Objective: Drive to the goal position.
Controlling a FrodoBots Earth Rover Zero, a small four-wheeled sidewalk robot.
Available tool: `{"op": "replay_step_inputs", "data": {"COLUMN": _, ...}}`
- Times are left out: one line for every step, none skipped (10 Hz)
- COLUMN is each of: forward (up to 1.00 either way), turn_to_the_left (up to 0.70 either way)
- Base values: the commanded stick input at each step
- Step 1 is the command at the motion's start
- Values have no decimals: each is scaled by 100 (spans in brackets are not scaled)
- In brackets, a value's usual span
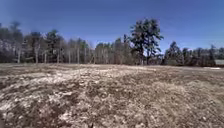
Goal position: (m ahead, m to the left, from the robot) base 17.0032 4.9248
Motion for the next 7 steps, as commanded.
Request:
{"op": "replay_step_inputs", "data": {"forward": 70, "turn_to_the_left": 0}}
{"op": "replay_step_inputs", "data": {"forward": 70, "turn_to_the_left": 0}}
{"op": "replay_step_inputs", "data": {"forward": 70, "turn_to_the_left": 0}}
{"op": "replay_step_inputs", "data": {"forward": 70, "turn_to_the_left": 0}}
{"op": "replay_step_inputs", "data": {"forward": 70, "turn_to_the_left": 0}}
{"op": "replay_step_inputs", "data": {"forward": 70, "turn_to_the_left": 0}}
{"op": "replay_step_inputs", "data": {"forward": 70, "turn_to_the_left": 0}}
